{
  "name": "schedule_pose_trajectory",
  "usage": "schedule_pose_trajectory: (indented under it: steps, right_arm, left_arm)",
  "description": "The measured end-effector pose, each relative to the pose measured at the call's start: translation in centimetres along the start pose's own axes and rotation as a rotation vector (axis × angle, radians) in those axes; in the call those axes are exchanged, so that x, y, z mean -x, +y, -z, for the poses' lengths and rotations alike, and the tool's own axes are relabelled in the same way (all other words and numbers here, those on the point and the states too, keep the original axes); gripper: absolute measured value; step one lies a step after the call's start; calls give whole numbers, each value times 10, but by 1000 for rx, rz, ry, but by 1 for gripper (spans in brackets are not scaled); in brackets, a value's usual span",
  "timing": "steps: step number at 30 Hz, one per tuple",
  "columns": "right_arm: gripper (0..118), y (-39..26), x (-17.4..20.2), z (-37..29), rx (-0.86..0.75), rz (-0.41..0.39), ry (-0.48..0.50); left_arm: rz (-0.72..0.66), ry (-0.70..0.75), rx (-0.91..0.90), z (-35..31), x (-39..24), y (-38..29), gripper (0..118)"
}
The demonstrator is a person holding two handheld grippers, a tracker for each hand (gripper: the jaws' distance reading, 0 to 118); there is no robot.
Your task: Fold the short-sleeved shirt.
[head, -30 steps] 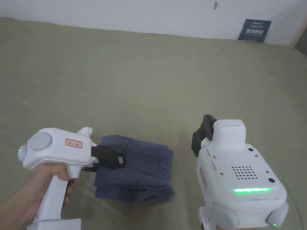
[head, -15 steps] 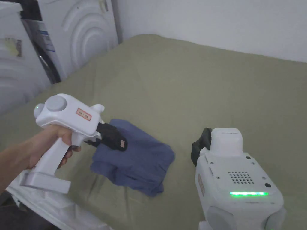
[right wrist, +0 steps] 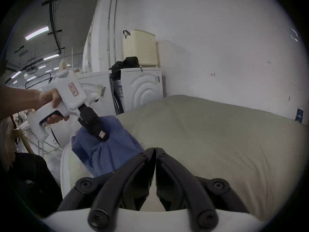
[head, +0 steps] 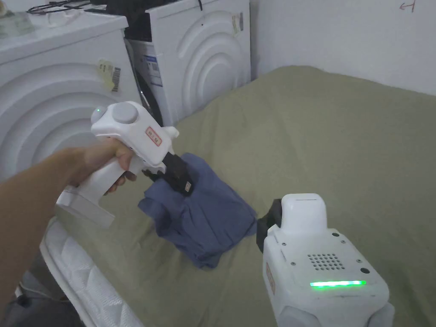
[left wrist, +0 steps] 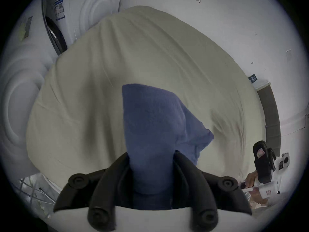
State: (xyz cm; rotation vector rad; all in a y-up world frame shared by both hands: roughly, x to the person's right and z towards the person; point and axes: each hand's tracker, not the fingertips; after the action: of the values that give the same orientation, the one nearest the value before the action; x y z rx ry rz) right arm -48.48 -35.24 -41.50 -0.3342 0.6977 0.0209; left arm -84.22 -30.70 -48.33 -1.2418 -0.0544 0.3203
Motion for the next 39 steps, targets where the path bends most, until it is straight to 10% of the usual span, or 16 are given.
schedule_pose_trajectory:
  steps: [5,8,12,14,17,28,39]
  right_arm:
    - [6,4,0,6,8,-27,16]
    - [6,5,-4,1,23,-2,28]
    - [6,10,-8,-16,28,8,24]
    - [6,15,-12,-28,22,35,23]
    - [6,26,-26,-54,22,72,15]
    - [6,71,-168,-279,-43,128,-209]
    - [6,62,-289,-512,-127,34,-676]
  left_arm:
    - [61,90,19,8,10,11,40]
    - [73,121,-37,-6,8,0,118]
    - [87,190,-180,-38,-9,-14,118]
    - [100,272,-272,-51,-26,-23,103]
    - [104,282,-402,-66,-60,-48,2]
    - [147,24,-829,-55,-364,-185,2]
    - [362,-27,-1034,-52,-630,-293,2]
